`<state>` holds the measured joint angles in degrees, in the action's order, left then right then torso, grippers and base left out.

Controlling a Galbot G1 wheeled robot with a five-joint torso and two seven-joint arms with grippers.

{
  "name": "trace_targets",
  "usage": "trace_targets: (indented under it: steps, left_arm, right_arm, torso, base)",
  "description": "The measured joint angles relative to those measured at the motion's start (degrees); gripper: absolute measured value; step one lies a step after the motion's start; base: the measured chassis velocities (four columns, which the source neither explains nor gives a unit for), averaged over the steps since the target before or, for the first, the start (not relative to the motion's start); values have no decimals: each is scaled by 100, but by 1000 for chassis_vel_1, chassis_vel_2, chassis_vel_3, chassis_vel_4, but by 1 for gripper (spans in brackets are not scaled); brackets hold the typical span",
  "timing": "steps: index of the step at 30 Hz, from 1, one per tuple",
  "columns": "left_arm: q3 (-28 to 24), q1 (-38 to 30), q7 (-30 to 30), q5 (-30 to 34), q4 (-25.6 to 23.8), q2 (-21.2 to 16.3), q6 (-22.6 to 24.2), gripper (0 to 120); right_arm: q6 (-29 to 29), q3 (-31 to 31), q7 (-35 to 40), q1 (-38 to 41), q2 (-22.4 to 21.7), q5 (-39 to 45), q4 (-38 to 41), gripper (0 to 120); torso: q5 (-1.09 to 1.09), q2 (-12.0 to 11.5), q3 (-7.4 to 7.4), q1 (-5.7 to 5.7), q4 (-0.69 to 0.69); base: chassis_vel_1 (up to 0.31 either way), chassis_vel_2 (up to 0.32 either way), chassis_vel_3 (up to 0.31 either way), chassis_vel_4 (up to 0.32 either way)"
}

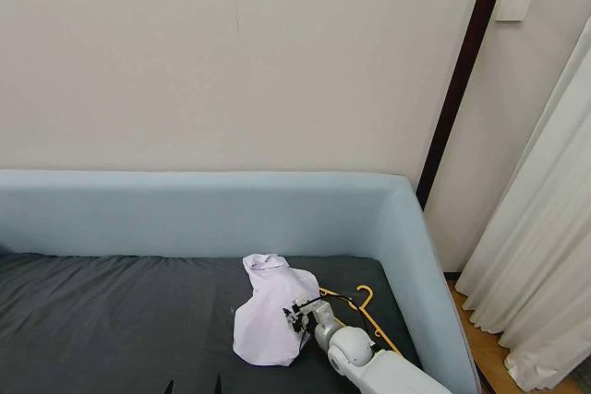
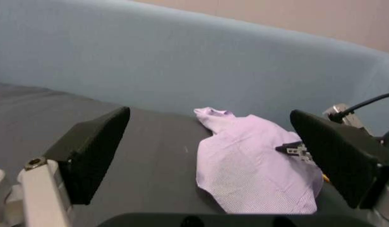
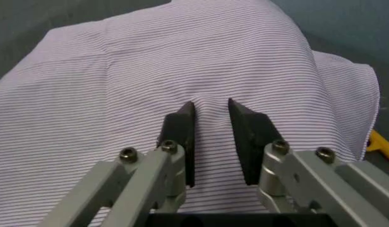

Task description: Pick up the clothes from the sofa and hang them on the clothes hanger.

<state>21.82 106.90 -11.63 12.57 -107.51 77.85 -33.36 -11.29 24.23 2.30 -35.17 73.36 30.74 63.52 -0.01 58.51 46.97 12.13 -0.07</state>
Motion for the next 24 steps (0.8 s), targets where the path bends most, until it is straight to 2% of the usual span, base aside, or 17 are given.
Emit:
trace_targets:
  steps: [5, 14, 18, 24]
  left_arm:
    - [35, -23, -3, 69, 0, -8, 0, 100]
    - [41, -28, -4, 105, -16, 18, -3, 100]
    - [32, -33, -5, 109, -3, 30, -6, 100]
    - [27, -53, -33, 154, 17, 24, -7, 100]
  right_arm:
    - [-1, 37, -30, 3, 3, -82, -131, 0]
    - [70, -3, -47, 31, -9, -96, -171, 0]
    - [75, -158, 12, -5, -123, 58, 159, 0]
    - [-15, -418, 206, -98, -565, 665, 1502, 0]
  torso:
    - [0, 1, 0, 0, 0]
    - [0, 0, 0, 0, 0]
    - [0, 0, 0, 0, 0]
    - [0, 0, 0, 0, 0]
  base:
    - [0, 0, 0, 0]
    - [0, 0, 0, 0]
    - [0, 0, 0, 0]
    - [0, 0, 0, 0]
